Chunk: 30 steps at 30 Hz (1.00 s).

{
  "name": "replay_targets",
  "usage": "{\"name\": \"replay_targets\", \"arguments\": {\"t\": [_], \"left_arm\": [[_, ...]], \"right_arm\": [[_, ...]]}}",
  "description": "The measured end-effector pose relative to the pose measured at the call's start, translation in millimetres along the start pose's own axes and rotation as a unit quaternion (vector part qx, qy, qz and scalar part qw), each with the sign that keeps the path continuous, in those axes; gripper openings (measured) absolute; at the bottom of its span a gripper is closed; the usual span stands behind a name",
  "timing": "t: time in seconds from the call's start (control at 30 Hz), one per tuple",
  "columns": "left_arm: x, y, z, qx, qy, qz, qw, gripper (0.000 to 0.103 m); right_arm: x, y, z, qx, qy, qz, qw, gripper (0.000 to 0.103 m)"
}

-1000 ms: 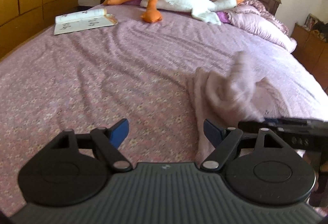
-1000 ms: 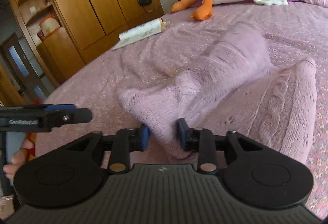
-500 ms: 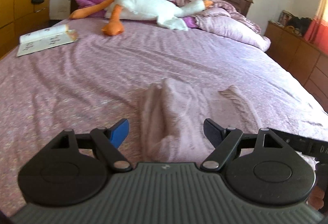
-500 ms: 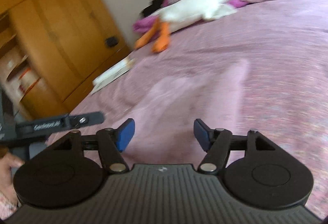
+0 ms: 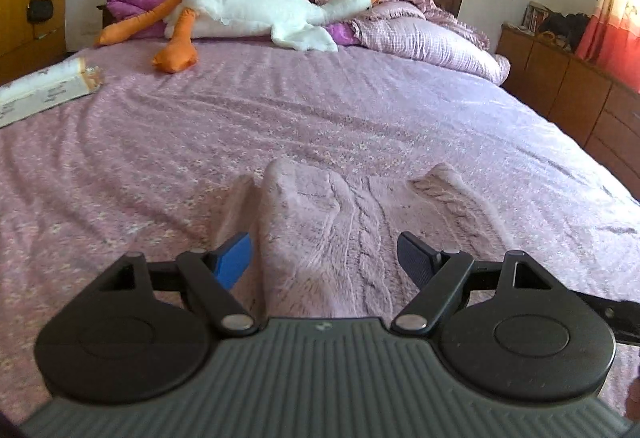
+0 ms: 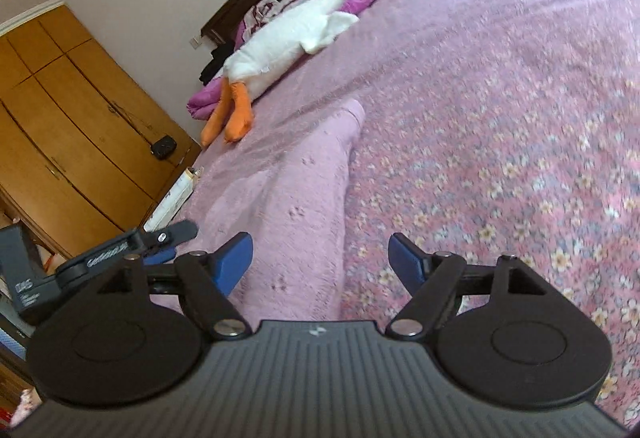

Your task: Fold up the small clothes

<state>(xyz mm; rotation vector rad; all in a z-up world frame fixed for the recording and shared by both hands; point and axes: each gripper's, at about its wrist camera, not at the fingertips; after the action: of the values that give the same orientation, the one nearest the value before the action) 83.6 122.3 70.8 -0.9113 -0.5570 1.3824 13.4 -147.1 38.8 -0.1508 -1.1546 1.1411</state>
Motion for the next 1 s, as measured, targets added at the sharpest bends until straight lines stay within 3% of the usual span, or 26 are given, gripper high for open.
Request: {"name": "replay_targets", "arguments": {"t": [0.13, 0.27, 0.37, 0.4, 0.47, 0.6, 0.73, 0.83, 0.93, 1.0], "left_arm": [[3, 4, -20, 0.015, -0.037, -0.001, 0.9992, 0.081], [19, 13, -27, 0.018, -0.015, 0.05, 0.9985, 0.077], [23, 17, -22, -0.002, -0.006, 0.069, 0.9976, 0.034], [22, 17, -18, -0.009, -0.008, 0.069, 0.9975, 0.027], [23, 17, -6, -0.021, -0.004, 0.085, 0.9962, 0.025], [21, 22, 31, -0.049, -0.032, 0.084, 0.9948, 0.024], [41, 36, 23, -0.007, -0.061, 0.108, 0.9923, 0.025], [52, 32, 21, -0.005, -0.049, 0.141, 0.9888, 0.034], [55, 26, 21, 0.0, -0.045, 0.142, 0.9889, 0.042], [55, 25, 24, 0.002, -0.054, 0.136, 0.9892, 0.058]], "right_arm": [[-2, 2, -3, 0.001, 0.005, 0.01, 1.0, 0.081], [-5, 2, -5, 0.004, 0.004, 0.007, 1.0, 0.081], [-7, 5, -8, 0.008, 0.004, 0.003, 1.0, 0.081], [-7, 6, -8, 0.009, 0.004, 0.001, 1.0, 0.081], [-7, 8, -9, 0.01, 0.001, -0.002, 1.0, 0.081], [-1, 7, -7, 0.009, -0.002, 0.014, 1.0, 0.081], [6, 8, -9, 0.009, -0.009, 0.026, 1.0, 0.081], [9, 11, -14, 0.02, -0.012, 0.023, 0.999, 0.081], [11, 13, -16, 0.026, -0.015, 0.022, 0.999, 0.081], [10, 11, -17, 0.027, -0.018, 0.018, 0.999, 0.081]]}}
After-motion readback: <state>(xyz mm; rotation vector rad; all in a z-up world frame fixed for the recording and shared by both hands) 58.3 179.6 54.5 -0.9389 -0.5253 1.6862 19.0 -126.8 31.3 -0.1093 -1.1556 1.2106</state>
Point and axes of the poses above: each gripper's, at about its wrist camera, not at the fingertips, and z roughly against the way its jaws point, x to its left, y to its underside
